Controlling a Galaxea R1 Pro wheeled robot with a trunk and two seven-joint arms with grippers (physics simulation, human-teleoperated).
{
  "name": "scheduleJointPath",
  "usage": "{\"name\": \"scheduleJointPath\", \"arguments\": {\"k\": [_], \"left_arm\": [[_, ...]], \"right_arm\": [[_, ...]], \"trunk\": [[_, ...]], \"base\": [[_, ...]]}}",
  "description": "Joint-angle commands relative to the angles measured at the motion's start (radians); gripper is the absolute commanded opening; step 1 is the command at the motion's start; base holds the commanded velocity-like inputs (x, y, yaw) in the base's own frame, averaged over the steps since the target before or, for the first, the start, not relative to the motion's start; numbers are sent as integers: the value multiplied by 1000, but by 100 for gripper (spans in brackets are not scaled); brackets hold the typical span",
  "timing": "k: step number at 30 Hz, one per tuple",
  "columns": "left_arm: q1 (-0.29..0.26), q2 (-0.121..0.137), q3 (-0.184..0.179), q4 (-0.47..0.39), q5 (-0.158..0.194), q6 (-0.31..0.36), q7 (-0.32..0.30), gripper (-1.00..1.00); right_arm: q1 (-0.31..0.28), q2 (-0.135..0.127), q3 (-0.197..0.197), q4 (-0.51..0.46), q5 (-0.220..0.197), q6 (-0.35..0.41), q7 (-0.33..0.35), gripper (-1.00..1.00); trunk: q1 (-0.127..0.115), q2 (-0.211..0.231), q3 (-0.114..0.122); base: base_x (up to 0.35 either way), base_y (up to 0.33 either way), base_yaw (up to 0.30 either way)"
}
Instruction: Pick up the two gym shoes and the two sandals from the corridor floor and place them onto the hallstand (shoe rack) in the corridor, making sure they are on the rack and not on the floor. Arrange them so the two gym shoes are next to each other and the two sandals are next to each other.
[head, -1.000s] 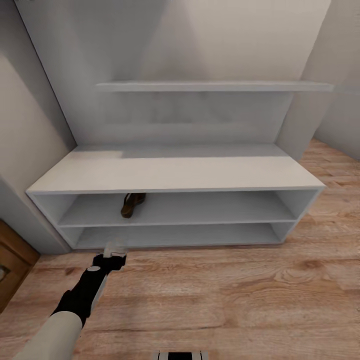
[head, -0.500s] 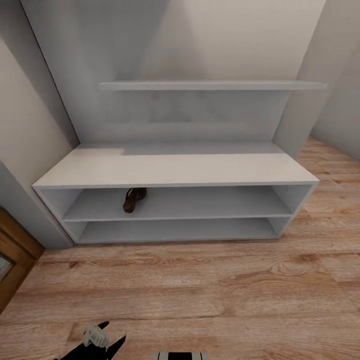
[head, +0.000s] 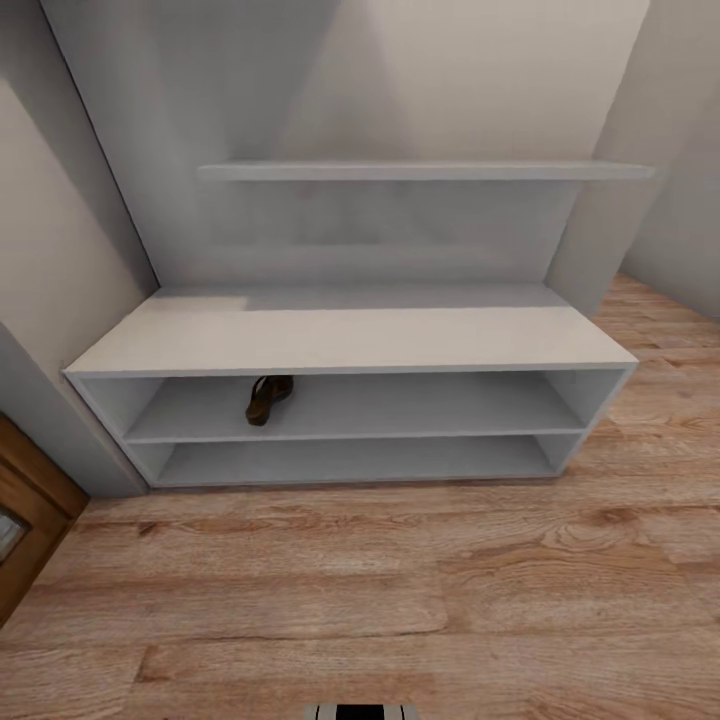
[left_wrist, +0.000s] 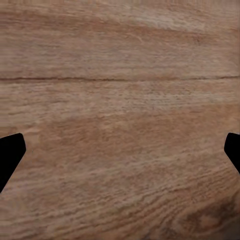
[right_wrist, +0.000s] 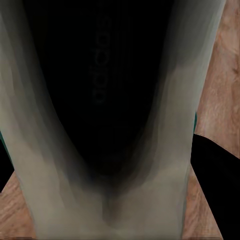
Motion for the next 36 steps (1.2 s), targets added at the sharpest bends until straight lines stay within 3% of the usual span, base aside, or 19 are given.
{"name": "scheduleJointPath", "arguments": {"k": [1, 23, 30, 36], "left_arm": [[-1, -1, 9, 2, -7, -3, -6, 100], [-1, 2, 11, 2, 0, -3, -6, 100], [0, 3, 11, 2, 1, -3, -6, 100], [-1, 3, 11, 2, 0, -2, -6, 100]], "right_arm": [[-1, 2, 2, 1, -10, -5, 1, -100], [-1, 2, 1, 1, -10, -5, 1, -100], [-1, 2, 2, 1, -10, -5, 1, -100], [-1, 3, 2, 1, -10, -4, 2, -100]], "trunk": [[0, 0, -1], [0, 0, -1], [0, 0, -1], [0, 0, -1]], "base": [[-40, -175, 0], [-201, -208, 0], [-280, -101, 0], [-49, -11, 0]]}}
